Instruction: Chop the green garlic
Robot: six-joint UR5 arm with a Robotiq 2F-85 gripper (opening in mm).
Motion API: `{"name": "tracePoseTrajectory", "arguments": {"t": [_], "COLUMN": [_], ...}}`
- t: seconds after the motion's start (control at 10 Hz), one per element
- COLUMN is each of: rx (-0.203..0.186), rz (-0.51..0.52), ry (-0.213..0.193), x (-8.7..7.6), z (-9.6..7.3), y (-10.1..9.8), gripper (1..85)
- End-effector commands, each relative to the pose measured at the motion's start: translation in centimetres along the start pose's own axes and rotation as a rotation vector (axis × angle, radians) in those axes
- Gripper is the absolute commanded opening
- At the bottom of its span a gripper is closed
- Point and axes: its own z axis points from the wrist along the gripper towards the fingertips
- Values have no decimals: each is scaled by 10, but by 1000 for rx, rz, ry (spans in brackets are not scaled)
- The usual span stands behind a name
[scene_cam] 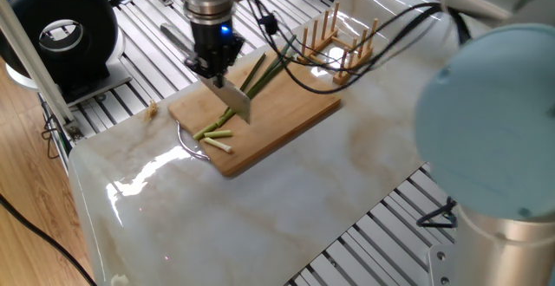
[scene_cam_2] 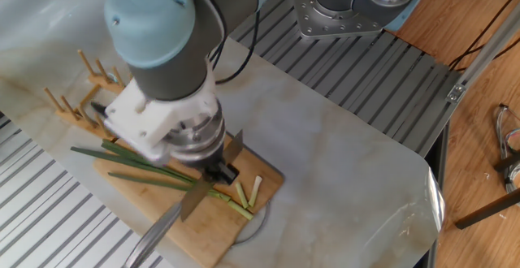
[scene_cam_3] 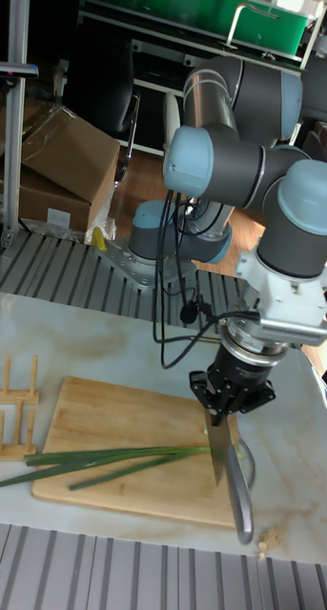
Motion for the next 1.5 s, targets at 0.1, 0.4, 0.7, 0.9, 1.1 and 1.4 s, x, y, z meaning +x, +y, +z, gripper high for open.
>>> {"name": "tracePoseTrajectory", "arguments": {"t": [0.1,0.4,0.7,0.9,1.1,1.4], "rx": [-71,-102,-111,-117,-80,-91], "rz": [47,94,173,197,197,199], "ry": [-26,-88,-162,-171,-168,-156], "x": [-38,-54,-76,-82,-85,-85], "z": [-2,-2,3,6,16,26], "y": [38,38,28,27,19,24], "gripper": [13,13,13,13,13,13]}}
